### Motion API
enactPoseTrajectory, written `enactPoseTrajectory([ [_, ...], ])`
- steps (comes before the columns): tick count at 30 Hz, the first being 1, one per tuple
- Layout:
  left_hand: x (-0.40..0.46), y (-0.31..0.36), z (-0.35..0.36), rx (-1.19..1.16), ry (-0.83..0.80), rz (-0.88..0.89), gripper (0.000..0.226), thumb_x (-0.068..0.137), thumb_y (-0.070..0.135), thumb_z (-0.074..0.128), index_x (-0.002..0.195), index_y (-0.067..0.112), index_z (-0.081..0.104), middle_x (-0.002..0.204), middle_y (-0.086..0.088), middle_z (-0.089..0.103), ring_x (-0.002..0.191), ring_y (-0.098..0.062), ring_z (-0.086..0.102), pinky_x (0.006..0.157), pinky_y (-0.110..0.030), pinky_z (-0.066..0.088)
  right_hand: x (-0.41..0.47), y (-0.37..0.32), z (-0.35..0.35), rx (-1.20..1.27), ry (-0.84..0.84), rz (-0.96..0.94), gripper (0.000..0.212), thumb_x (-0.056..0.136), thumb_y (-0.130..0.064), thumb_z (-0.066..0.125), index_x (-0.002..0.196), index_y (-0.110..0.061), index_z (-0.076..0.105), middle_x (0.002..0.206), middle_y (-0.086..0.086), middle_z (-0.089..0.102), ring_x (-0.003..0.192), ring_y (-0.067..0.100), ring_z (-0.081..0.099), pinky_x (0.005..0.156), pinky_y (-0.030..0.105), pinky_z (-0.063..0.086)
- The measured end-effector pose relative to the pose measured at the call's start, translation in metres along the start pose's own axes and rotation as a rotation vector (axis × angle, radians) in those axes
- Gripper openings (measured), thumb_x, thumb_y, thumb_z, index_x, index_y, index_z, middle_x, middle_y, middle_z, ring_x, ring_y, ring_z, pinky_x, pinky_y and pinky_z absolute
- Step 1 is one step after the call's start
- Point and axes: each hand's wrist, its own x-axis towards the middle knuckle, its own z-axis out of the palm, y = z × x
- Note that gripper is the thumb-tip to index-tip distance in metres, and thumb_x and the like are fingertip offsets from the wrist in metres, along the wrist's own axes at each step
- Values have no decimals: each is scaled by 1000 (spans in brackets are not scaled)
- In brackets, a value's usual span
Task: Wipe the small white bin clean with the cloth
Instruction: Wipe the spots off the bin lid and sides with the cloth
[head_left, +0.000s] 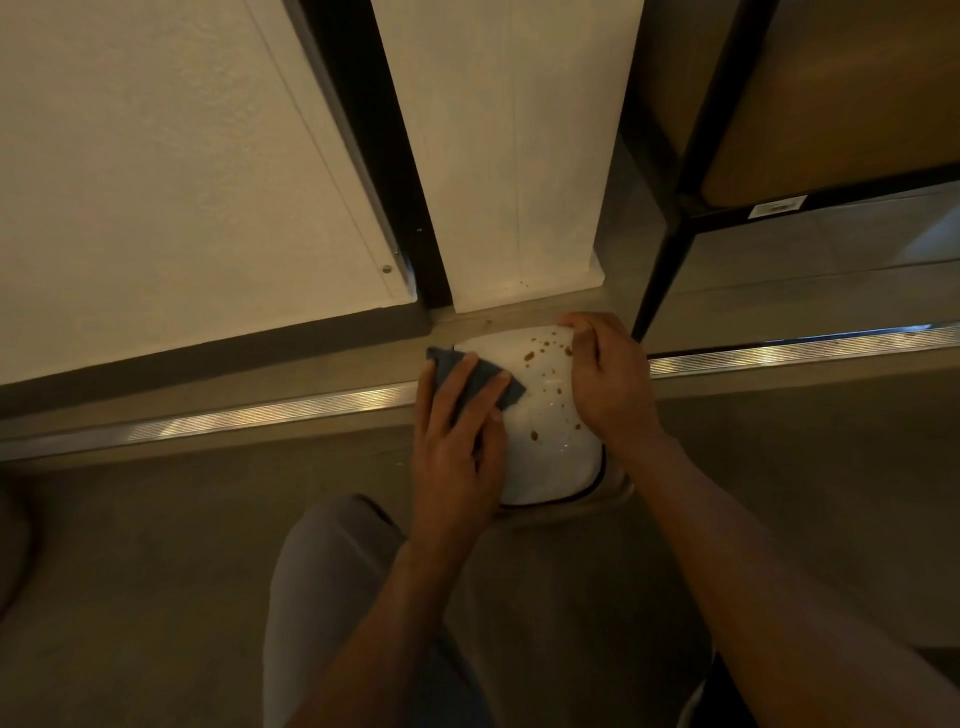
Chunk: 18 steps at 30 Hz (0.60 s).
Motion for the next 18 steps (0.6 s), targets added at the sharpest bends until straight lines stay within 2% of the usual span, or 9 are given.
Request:
enactPoseTrajectory([
  [4, -13, -5, 0, -56, -20, 43, 34, 102, 23, 48, 132, 16, 63, 157, -7, 38, 152, -34, 16, 124, -42, 21, 0, 2, -1, 6, -28, 3, 31, 104, -14, 38, 116, -4, 65, 113, 8, 64, 101, 13, 58, 91, 20, 44],
  [7, 16, -1, -4, -127, -21, -71, 34, 103, 25, 47, 132, 18, 61, 153, -4, 41, 148, -26, 28, 120, -47, 31, 1, 3, -1, 2, -38, -3, 31, 105, -16, 38, 116, -5, 65, 113, 7, 63, 102, 17, 60, 91, 26, 47],
  [10, 43, 6, -3, -91, -29, -147, 32, 103, 23, 49, 133, 21, 60, 146, 0, 47, 140, -19, 38, 114, -46, 38, 2, 1, -1, -28, -29, 10, 30, 104, -14, 38, 114, -6, 65, 112, 7, 63, 100, 15, 59, 88, 22, 44],
  [14, 20, 4, 1, -11, -32, -50, 37, 102, 28, 45, 133, 19, 62, 154, -2, 41, 151, -28, 20, 120, -51, 29, 1, -2, 0, -22, -20, 30, 30, 105, -15, 38, 115, -6, 65, 113, 7, 64, 101, 16, 59, 90, 28, 47],
  [18, -34, -6, 4, -25, -40, 83, 35, 103, 22, 48, 135, 17, 59, 160, -9, 30, 153, -38, 10, 119, -59, 25, 1, -1, 0, -15, -14, 24, 31, 104, -14, 38, 115, -5, 66, 113, 9, 64, 103, 18, 60, 92, 32, 49],
])
